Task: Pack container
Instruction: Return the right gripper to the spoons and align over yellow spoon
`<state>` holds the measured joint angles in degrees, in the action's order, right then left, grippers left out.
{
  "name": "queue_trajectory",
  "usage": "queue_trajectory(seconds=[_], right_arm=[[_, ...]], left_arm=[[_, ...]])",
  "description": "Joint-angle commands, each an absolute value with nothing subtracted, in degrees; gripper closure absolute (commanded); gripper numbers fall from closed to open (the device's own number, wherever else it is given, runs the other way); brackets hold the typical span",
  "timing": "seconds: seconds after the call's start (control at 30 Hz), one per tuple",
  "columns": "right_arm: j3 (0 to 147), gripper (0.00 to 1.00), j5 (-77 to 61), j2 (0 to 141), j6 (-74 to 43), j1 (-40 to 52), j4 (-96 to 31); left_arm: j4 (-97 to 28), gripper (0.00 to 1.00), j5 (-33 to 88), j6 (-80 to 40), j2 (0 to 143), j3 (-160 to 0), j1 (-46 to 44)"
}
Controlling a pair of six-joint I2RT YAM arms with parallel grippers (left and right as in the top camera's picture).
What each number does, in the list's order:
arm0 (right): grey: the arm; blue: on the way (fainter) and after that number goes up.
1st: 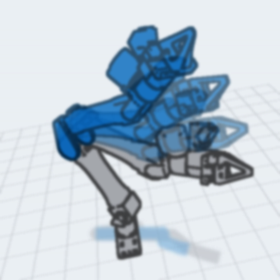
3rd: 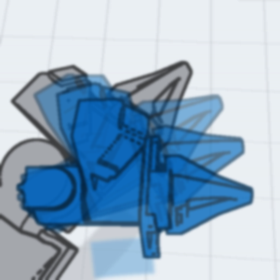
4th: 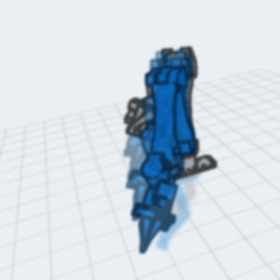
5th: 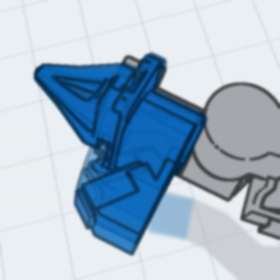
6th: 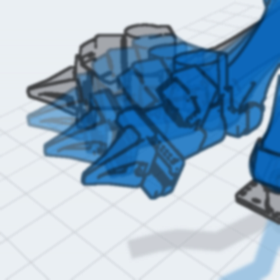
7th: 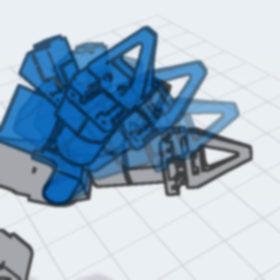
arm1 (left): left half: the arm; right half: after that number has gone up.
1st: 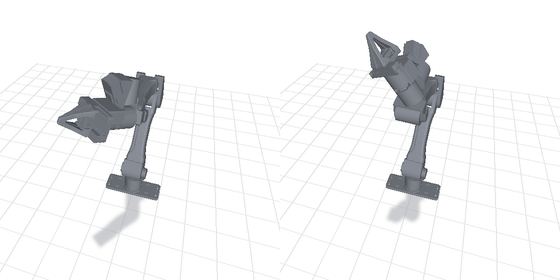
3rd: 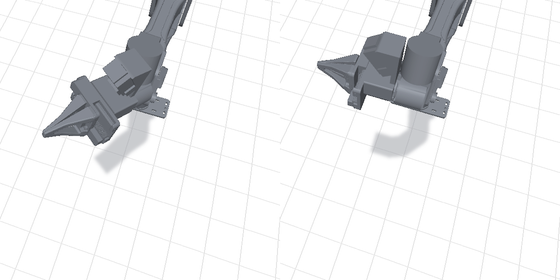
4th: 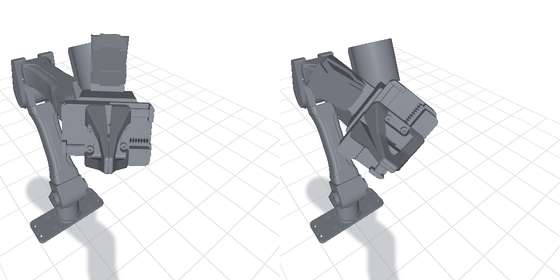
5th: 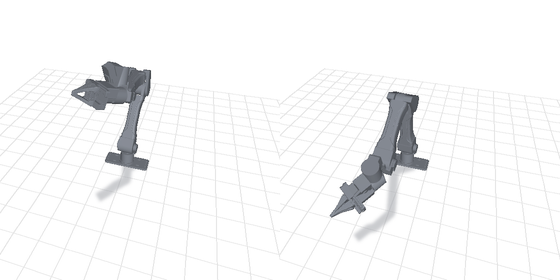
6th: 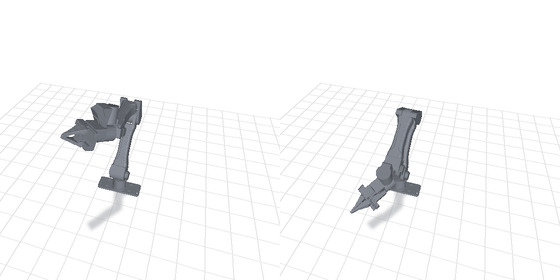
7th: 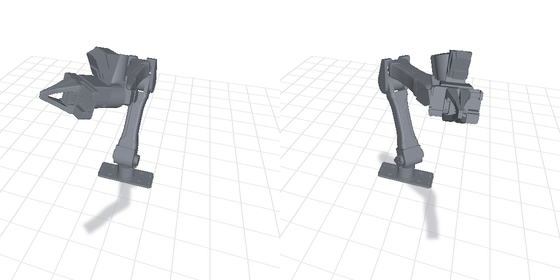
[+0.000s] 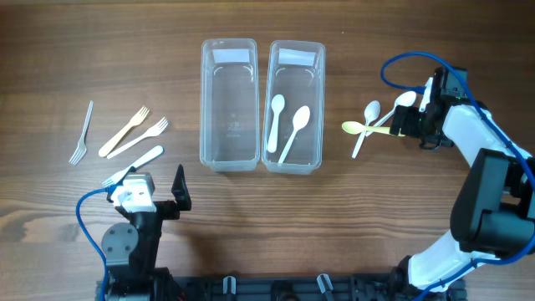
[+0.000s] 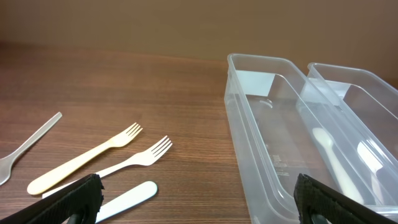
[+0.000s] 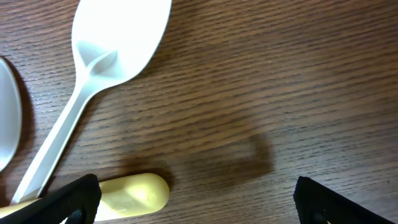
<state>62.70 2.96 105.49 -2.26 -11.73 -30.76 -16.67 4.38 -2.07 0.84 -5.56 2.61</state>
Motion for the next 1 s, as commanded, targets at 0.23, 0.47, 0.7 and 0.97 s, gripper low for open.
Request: queue_trajectory(seconds=[0.23, 0.47, 0.7, 0.97], right_arm=[[57.30, 0.01, 1.39, 106.67, -4.73, -11.60, -28.38], [55.86, 0.02, -0.47, 106.65, -7.38, -11.60, -29.34], [55.86, 0.11, -2.85, 106.61, -7.94, -11.60, -33.34], [55.86, 0.11, -7.68, 103.66, -8.10, -11.44, -36.60]], left_arm=[[-16.47, 0.00, 4.89, -1.96, 0.38, -5.13, 2.35], [-16.49, 0.00, 4.89, -1.96, 0.38, -5.13, 2.35], [-16.49, 0.00, 4.86, -1.96, 0.38, -5.13, 2.35], [-16.47, 0.00, 4.89, -1.96, 0.38, -5.13, 2.35]])
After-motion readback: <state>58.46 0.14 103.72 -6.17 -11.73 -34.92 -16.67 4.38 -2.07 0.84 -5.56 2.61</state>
